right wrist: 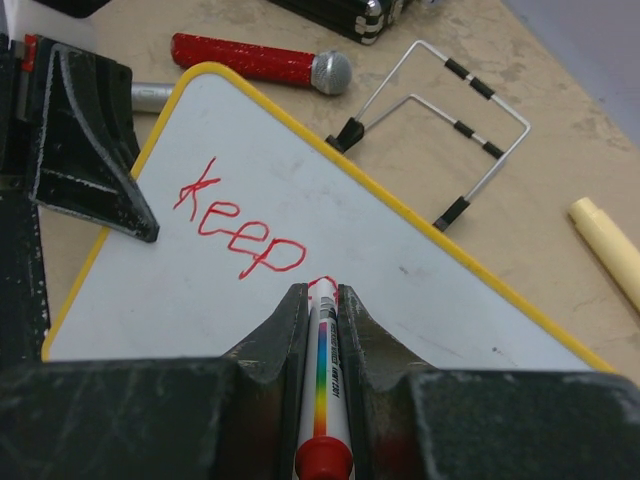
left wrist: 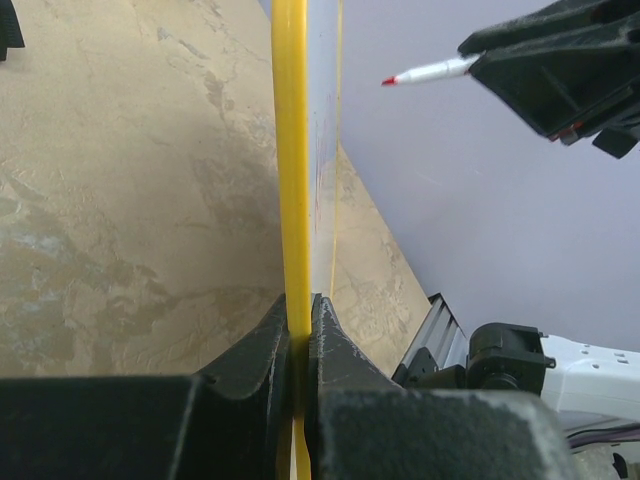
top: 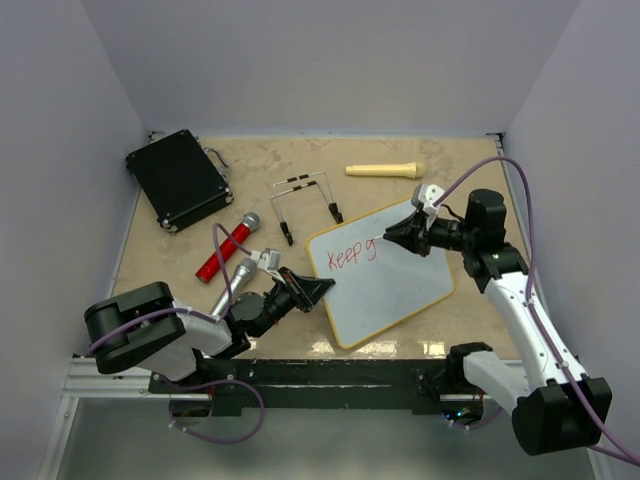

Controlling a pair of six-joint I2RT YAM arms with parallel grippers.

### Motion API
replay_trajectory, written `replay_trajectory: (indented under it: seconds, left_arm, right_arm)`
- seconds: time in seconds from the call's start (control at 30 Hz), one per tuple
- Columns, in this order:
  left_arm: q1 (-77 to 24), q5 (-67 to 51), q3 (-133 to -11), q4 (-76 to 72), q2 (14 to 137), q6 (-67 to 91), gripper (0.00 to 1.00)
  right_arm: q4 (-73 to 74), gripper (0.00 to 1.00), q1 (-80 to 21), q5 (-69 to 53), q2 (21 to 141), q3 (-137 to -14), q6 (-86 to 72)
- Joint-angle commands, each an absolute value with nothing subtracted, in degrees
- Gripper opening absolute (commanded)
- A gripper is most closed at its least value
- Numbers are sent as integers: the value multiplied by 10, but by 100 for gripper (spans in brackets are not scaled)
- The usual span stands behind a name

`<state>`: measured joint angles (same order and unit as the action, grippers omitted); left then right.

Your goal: Write a sentence on the whiteboard

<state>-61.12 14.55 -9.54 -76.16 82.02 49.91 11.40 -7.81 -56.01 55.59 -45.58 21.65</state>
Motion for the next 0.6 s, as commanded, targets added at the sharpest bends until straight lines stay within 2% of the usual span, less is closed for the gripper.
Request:
replay_trajectory:
  seconds: [0.0,0.13,0.57]
  left_arm:
    - [-612,116,-105,-787,823,471,0]
    - [-612,111,-108,-795,831,478,0]
    - [-613,125,-93,-795,821,490,0]
  right_arm:
    - [209,0,-76,-536,572,-531,290]
    - [229,0,-76,-560,595,-543,300]
    - [186,0,-76,-516,601,-512,313]
